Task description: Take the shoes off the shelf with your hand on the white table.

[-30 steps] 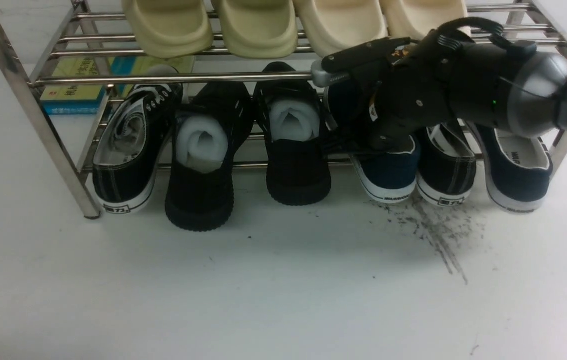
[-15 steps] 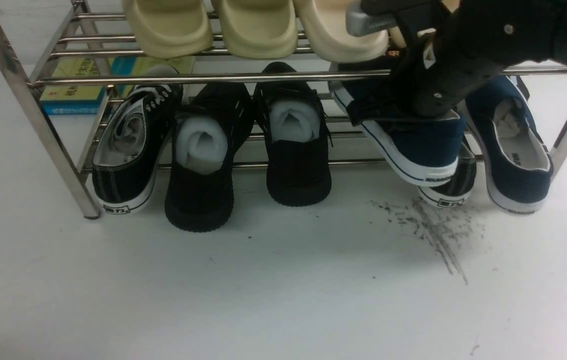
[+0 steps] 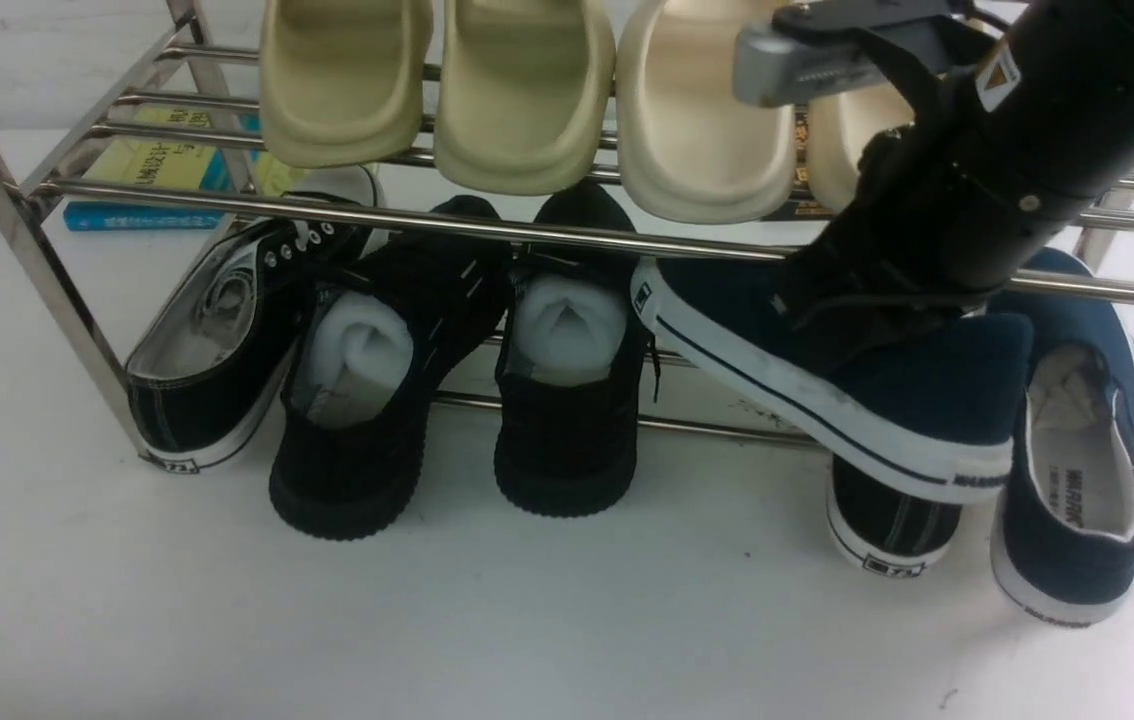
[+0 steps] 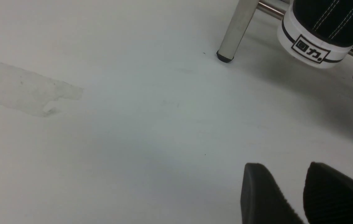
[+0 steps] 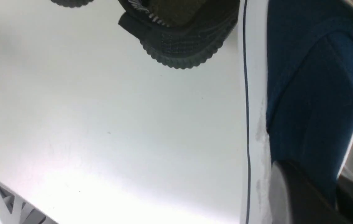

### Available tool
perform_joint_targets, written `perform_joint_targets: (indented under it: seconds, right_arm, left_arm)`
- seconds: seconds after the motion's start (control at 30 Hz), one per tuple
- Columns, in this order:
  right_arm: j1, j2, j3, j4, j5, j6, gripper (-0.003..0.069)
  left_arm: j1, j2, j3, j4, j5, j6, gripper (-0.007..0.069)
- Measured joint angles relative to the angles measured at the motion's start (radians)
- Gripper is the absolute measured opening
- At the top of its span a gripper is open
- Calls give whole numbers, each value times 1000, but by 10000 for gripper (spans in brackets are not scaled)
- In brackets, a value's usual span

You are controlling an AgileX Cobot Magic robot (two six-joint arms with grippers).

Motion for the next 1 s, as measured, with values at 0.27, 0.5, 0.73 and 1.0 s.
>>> perform_joint_targets:
  seconds: [0.27, 0.5, 0.73, 1.0]
  right_arm:
    - [0, 49, 0, -69, -67, -23, 36]
    - [-25, 143, -12, -159, -163, -6, 36]
    - [-98, 264, -159, -153, -173, -2, 36]
    - [-119, 405, -356, -175, -182, -2, 36]
  left_arm:
    - [0, 0, 0, 0, 0, 0, 242]
    - [0, 0, 0, 0, 0, 0, 242]
    - [0, 0, 0, 0, 0, 0, 242]
    - [0, 0, 0, 0, -1, 0, 242]
